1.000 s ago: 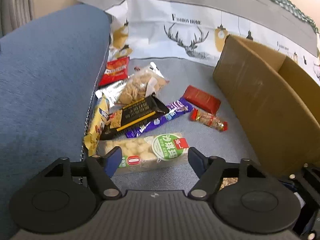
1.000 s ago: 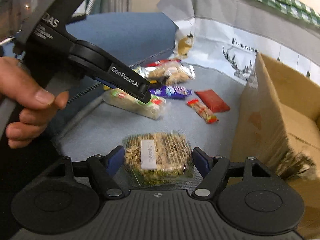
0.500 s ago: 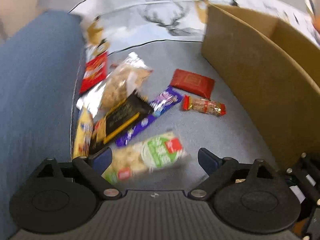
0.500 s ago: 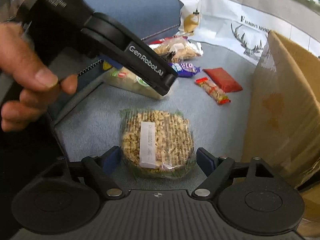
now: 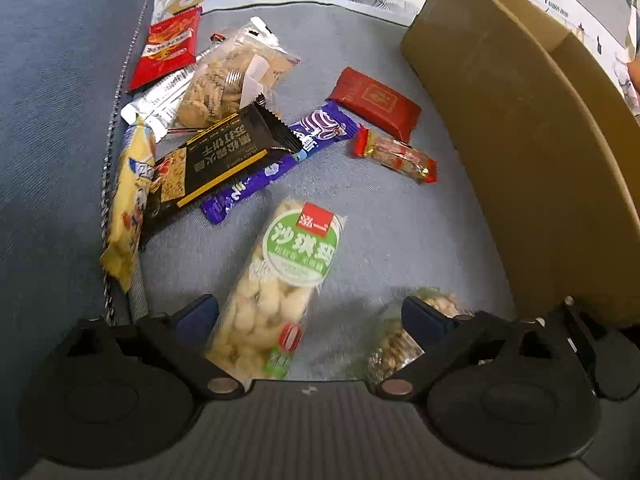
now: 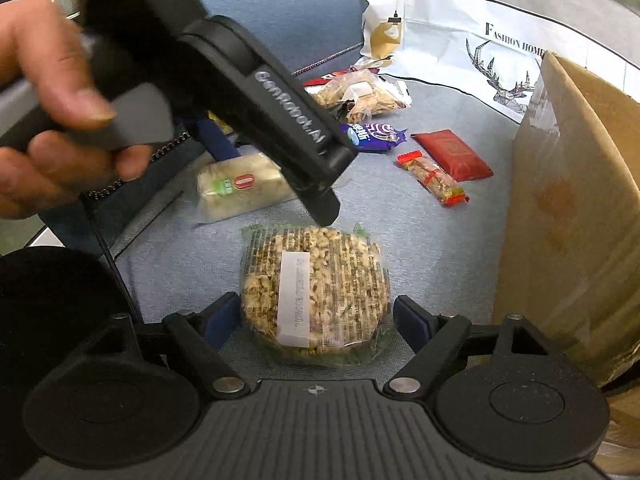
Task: Organize snacks
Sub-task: 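Grasp the green-labelled peanut bar with left tool while right tool grasps round nut bag, then lift both held snacks and carry them over the cardboard box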
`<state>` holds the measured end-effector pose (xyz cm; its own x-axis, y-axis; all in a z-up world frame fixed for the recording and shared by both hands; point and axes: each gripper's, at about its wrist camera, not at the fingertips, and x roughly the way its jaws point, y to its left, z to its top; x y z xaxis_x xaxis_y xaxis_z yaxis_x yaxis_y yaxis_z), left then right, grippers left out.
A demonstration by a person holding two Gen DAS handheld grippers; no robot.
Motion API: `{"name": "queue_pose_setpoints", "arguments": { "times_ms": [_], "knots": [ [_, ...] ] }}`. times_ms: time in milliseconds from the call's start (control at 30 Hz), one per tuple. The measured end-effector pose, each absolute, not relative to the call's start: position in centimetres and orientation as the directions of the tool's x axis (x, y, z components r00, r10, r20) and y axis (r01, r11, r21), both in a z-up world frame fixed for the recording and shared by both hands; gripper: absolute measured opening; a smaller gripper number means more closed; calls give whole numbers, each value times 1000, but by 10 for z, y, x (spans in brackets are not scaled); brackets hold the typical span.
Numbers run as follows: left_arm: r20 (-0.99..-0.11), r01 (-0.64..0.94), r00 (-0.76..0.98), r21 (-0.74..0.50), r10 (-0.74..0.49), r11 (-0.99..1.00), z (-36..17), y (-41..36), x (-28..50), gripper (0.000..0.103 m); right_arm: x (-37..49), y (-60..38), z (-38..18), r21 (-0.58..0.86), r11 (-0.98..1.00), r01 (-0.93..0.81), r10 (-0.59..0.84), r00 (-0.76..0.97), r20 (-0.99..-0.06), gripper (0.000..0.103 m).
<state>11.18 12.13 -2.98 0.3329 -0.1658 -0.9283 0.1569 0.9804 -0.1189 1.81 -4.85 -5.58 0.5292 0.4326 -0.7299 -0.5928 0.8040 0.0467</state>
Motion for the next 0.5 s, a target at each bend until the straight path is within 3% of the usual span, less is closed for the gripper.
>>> {"name": "queue_pose_setpoints", "arguments": {
  "times_ms": [100, 167, 333, 500],
  "knots": [
    [-919, 151, 367, -97, -146, 984, -26, 119, 101, 90, 17, -47, -56, 40, 802, -597, 431, 531, -730, 85],
    [-910, 147, 400, -52, -107, 988, -26, 117, 94, 70, 18, -47, -57, 39, 802, -596, 430, 531, -730, 85],
    [-897, 105, 440, 22, -27, 994, -34, 116, 80, 41, 18, -46, -59, 33, 803, -595, 427, 536, -728, 85],
    [-888, 41, 458, -9, -26, 999, -26, 121, 64, 40, 16, -46, -59, 28, 800, -600, 433, 543, -720, 86]
  ]
}}
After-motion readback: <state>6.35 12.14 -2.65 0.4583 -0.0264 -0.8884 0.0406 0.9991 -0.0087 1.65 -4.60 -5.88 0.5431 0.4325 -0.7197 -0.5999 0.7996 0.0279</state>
